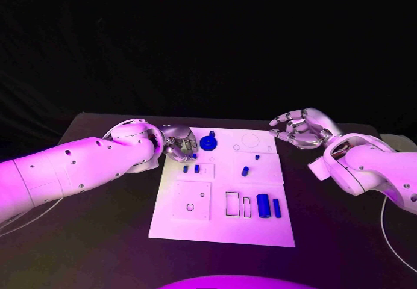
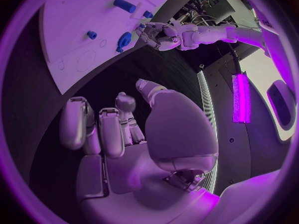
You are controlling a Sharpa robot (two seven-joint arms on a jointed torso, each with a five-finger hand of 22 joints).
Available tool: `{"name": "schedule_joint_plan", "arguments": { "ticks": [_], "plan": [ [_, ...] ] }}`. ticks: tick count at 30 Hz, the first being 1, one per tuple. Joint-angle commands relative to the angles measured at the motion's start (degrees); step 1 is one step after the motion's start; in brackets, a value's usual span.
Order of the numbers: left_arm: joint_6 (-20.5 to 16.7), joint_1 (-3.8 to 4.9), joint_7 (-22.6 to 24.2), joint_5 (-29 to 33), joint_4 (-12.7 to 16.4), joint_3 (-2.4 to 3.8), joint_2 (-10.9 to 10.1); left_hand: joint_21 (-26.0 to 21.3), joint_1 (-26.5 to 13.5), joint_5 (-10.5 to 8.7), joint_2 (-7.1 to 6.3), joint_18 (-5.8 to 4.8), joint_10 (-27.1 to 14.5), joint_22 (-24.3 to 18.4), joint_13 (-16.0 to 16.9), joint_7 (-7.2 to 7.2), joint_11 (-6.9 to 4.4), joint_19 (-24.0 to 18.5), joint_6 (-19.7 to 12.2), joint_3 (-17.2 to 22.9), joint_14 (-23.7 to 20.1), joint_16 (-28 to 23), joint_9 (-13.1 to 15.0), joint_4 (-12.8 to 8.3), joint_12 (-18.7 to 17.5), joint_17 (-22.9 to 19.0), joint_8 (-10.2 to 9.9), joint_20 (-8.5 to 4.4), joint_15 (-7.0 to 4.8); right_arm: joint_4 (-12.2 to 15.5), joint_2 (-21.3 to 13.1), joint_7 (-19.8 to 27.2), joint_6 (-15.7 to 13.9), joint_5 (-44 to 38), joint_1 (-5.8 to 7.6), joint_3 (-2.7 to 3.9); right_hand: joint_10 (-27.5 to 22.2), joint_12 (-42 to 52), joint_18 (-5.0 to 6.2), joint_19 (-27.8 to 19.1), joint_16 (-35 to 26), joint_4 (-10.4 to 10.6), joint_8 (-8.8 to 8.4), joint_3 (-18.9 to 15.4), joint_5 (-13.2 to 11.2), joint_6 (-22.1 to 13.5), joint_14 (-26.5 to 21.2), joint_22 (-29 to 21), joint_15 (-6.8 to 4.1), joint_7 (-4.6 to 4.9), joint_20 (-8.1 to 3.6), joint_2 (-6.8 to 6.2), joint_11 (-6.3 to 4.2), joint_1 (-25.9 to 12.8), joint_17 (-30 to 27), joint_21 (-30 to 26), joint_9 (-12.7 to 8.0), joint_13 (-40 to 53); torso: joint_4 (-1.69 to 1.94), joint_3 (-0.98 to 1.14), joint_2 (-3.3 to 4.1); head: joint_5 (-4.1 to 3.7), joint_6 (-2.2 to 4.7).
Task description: Assemble the parts on the task board
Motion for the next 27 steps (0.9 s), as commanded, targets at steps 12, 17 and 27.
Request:
{"name": "schedule_joint_plan", "arguments": {
  "ticks": [12,17,27],
  "plan": [
    [-8.8,0.03,12.1,25.3,0.2,0.1,-4.5,-9.3,0.7,-0.18,1.35,2.7,-4.6,-11.5,0.3,-0.42,-0.19,-6.3,-0.2,-8.4,-6.8,-5.6,-0.7,3.7,2.3,-12.8,-0.1,-0.03,-0.04,-2.0,0.1,-5.9,9.0,-24.2,-0.04,0.0,-4.4,-40.7,2.16,-3.0,-9.3,-4.4,1.4,8.1,-4.2,4.7,-0.6,-5.1,0.23,0.07,0.03,-3.39,0.77,3.9,-9.9,-12.4,-1.1,-36.1,-0.05,0.05,-0.02,-0.63,0.77],
    [-10.2,0.03,19.9,43.8,0.9,0.1,-6.3,-18.8,1.5,-0.16,2.97,4.35,-5.2,-21.9,0.6,-0.04,0.27,-12.1,2.3,-13.6,-11.3,-9.1,-0.5,6.4,4.3,-18.2,1.9,0.46,0.47,-1.6,0.8,-9.5,10.7,-38.5,-0.08,0.01,-3.0,-43.1,1.38,-0.8,-6.6,-5.1,1.3,8.3,-4.6,5.6,0.5,-2.2,0.12,-0.38,-0.02,-3.74,0.56,3.8,-6.1,-8.3,-1.4,-38.9,-0.08,-0.05,0.09,-1.97,1.14],
    [-9.2,-0.35,28.7,67.4,4.5,0.07,-9.0,-21.0,3.9,-0.1,4.21,4.4,0.8,-23.6,2.6,-1.34,-1.4,-11.2,5.1,-12.1,-11.7,-9.6,0.3,6.5,9.7,-19.4,4.1,-0.61,-0.82,-1.2,3.3,-15.0,13.3,-52.5,-0.6,0.01,-2.9,-45.5,0.92,0.3,-5.2,-5.6,0.43,8.5,-5.2,5.3,1.0,-0.4,0.43,-0.12,0.04,-4.59,0.93,3.5,-4.2,-6.0,-2.1,-41.5,-0.01,-0.11,0.0,-4.43,1.29]
  ]
}}
